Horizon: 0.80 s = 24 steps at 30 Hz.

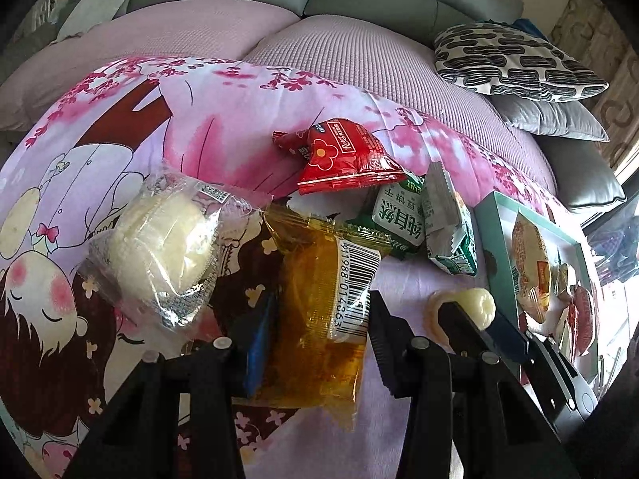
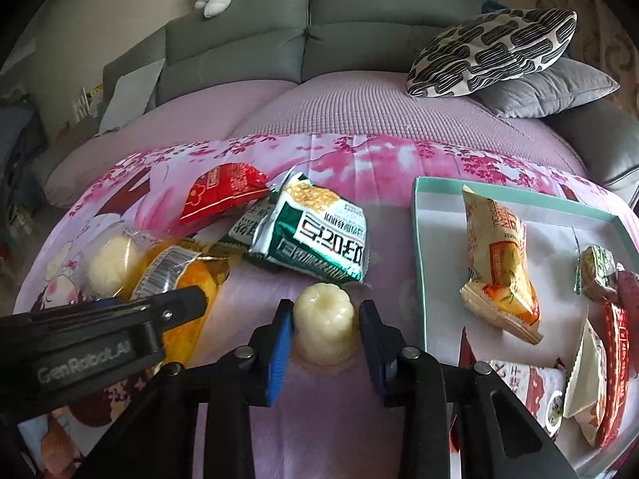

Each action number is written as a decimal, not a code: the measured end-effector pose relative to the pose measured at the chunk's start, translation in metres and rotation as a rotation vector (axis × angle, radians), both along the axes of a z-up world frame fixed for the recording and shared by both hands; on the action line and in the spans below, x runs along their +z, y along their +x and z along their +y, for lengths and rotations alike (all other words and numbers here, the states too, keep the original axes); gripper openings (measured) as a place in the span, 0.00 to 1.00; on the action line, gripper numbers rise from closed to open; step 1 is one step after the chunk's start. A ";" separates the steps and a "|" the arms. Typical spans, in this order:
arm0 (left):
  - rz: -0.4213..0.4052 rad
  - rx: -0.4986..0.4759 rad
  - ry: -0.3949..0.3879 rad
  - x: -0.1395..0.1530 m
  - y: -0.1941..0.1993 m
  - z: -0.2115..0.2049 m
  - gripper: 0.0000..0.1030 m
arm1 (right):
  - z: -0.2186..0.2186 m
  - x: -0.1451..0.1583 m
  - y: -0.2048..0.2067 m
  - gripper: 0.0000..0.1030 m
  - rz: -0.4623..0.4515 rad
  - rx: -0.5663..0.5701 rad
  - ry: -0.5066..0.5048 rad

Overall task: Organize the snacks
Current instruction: 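Grasp the cream egg-shaped pudding with the right gripper while the left reaches the yellow bun packet, then lift the pudding cup with the right gripper while the left grasps the yellow bun packet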

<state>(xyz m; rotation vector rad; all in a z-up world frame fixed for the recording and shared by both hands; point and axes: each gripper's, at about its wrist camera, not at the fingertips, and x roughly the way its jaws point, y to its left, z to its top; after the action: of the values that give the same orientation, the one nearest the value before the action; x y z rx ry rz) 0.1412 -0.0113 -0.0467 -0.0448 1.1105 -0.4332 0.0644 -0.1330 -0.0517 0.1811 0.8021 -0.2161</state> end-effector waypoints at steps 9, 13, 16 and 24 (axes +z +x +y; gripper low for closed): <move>-0.001 0.000 0.024 -0.003 -0.001 -0.002 0.46 | 0.008 0.004 -0.012 0.34 0.038 0.043 0.013; -0.007 0.010 0.033 -0.002 -0.003 -0.002 0.45 | 0.006 0.006 -0.017 0.33 0.036 0.044 0.030; -0.014 0.020 0.041 -0.001 -0.003 -0.002 0.42 | 0.004 0.008 -0.019 0.33 0.026 0.048 0.039; -0.027 0.045 0.036 0.003 -0.004 0.001 0.40 | 0.001 0.015 -0.023 0.32 0.001 0.058 0.051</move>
<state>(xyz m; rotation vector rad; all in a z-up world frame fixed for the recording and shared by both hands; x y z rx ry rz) 0.1371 -0.0105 -0.0439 -0.0318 1.0883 -0.3721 0.0417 -0.1318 -0.0369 0.2058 0.8138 -0.1406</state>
